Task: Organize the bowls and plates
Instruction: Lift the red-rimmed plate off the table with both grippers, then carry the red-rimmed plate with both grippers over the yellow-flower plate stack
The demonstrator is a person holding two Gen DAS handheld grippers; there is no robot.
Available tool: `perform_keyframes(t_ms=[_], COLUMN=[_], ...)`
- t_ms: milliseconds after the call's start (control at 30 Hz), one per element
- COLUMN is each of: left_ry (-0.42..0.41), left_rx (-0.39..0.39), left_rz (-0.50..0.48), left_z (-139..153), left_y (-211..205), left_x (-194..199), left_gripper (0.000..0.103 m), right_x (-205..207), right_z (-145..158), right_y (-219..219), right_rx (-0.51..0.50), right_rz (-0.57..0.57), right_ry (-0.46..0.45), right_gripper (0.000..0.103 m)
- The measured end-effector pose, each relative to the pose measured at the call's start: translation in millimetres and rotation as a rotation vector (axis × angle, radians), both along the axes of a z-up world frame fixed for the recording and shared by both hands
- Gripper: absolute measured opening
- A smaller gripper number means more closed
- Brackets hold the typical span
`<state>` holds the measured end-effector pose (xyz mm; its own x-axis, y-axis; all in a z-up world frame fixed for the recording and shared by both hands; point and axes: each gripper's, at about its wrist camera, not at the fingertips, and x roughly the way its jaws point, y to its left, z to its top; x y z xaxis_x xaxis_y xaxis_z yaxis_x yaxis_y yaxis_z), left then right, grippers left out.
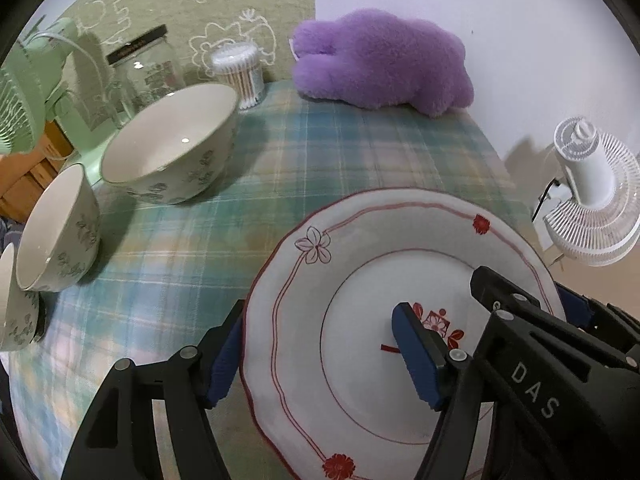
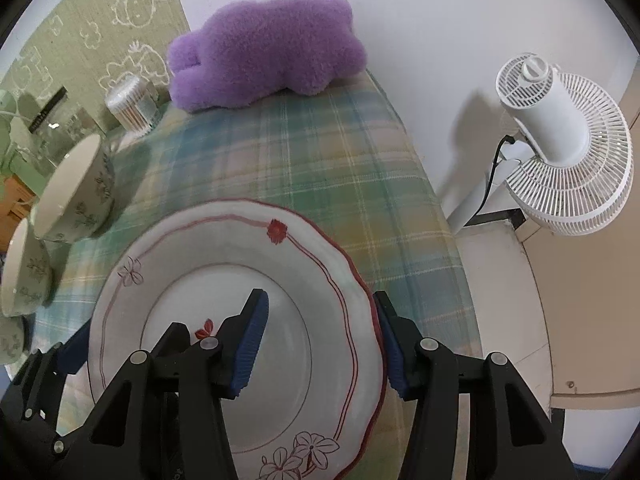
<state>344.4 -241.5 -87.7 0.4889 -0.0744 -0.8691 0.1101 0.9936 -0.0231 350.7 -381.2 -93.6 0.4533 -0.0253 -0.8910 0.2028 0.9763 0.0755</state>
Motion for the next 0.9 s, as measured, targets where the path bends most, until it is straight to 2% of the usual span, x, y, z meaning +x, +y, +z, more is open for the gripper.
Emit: perform_keyframes(t_ms=[433,900], left_ry=[-0.072,-0.087], left_rx=[0.000,-0.028], left_rz=[-0.008,-0.078], left_z=[55.9,83.0], left_y=[22.4,36.9], left_x=[-50.0,-133.4], left_gripper=[0.070,0.070], right_x=[-47.7,-141.3], right_z=[57.2,94.8], right_y=[18.6,41.4], right_rx=[0.005,-0.018], right_rz=[-0.016,-0.082], right_ry=[-0.054,-0.057], right_gripper=[0.056,0.056])
